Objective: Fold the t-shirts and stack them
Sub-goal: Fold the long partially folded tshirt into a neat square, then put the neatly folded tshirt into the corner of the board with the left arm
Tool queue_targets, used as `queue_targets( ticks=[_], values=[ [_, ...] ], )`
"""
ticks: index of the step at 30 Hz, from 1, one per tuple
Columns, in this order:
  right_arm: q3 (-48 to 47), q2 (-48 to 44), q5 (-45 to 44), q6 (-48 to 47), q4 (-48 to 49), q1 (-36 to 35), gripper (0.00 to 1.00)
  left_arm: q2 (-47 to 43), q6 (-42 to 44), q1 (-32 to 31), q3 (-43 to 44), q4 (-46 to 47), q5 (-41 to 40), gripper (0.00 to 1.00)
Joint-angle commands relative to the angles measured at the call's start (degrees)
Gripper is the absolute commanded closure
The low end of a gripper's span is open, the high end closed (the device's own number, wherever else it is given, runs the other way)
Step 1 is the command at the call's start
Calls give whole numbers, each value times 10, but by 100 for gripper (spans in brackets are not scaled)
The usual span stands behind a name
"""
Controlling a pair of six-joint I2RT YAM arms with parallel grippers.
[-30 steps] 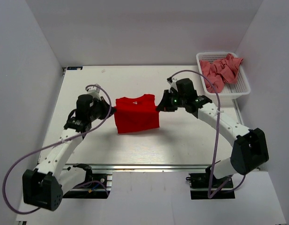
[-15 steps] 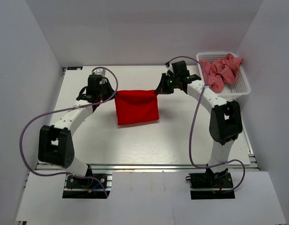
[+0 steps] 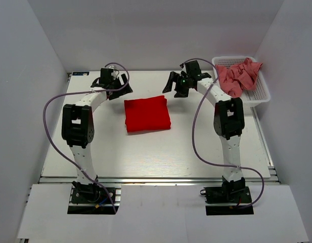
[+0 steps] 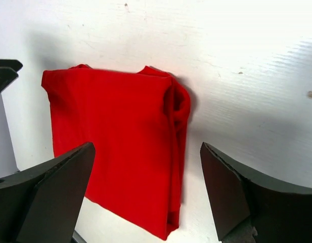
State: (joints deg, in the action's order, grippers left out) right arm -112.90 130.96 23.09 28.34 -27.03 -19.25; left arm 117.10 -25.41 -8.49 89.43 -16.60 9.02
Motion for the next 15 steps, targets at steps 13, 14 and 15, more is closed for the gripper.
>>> queue_targets(
  ticks=[13,14,15],
  values=[
    [325,-289,-4,-90,120,-26,10,-154,59,-21,-249,16,25,11],
    [354,-295,-11,-89,123,-26,10,-154,65,-21,-254,16,34,14],
    [377,-317,-13,-86,122,-26,10,-145,70,-31,-260,21,34,21]
  ],
)
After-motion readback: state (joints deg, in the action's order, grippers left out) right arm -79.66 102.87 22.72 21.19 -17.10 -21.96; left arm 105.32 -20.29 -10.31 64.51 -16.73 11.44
